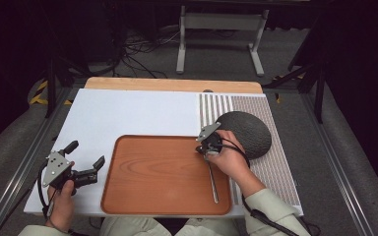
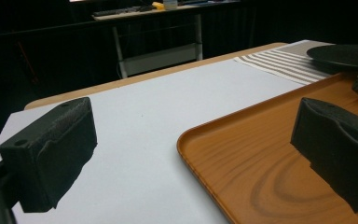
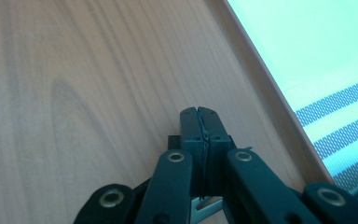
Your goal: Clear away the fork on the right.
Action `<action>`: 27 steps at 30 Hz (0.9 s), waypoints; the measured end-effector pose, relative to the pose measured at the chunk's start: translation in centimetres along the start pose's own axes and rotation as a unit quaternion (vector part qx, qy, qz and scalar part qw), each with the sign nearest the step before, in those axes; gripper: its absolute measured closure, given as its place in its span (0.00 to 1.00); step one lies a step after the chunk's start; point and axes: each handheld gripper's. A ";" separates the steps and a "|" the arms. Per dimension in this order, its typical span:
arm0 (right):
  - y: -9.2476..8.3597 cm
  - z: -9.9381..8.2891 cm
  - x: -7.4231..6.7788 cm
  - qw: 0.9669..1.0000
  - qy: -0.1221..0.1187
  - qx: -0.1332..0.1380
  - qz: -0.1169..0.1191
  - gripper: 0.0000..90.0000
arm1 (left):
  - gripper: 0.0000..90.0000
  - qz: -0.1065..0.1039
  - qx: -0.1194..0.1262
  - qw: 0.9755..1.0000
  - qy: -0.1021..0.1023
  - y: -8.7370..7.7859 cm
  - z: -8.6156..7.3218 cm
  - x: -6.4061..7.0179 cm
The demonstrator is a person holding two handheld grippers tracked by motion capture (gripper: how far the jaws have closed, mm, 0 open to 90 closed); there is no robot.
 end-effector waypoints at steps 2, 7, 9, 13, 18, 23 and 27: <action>-0.1 -0.2 0.2 1.000 0.003 0.000 0.000 1.00 | 0.01 0.000 0.000 1.000 0.000 0.0 0.0 0.0; -0.3 -0.5 0.5 1.000 0.012 -0.001 -0.005 1.00 | 0.01 0.000 0.000 1.000 0.001 0.0 0.0 0.0; -0.3 -0.6 0.6 1.000 0.012 -0.003 -0.006 1.00 | 0.01 0.000 0.000 1.000 -0.001 0.0 0.0 0.0; -0.4 -0.6 0.7 1.000 0.014 -0.002 -0.006 1.00 | 0.01 0.000 0.000 1.000 -0.001 0.0 0.0 0.0; -1.4 0.0 0.8 1.000 0.020 0.023 -0.005 0.99 | 0.01 0.000 0.000 1.000 0.000 0.0 0.0 0.0; -3.3 0.8 1.0 0.998 0.033 0.059 -0.010 0.94 | 0.01 0.001 0.000 1.000 -0.001 0.0 0.0 0.0; -4.5 1.2 1.0 0.996 0.038 0.079 -0.016 0.86 | 0.01 0.000 0.000 1.000 0.003 -0.1 0.0 -0.1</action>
Point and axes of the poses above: each handheld gripper's, and its own axes: y roughly forward along the jaws, z roughly out of its top, x roughly to its right, and after that the axes turned 4 degrees about y, right-handed
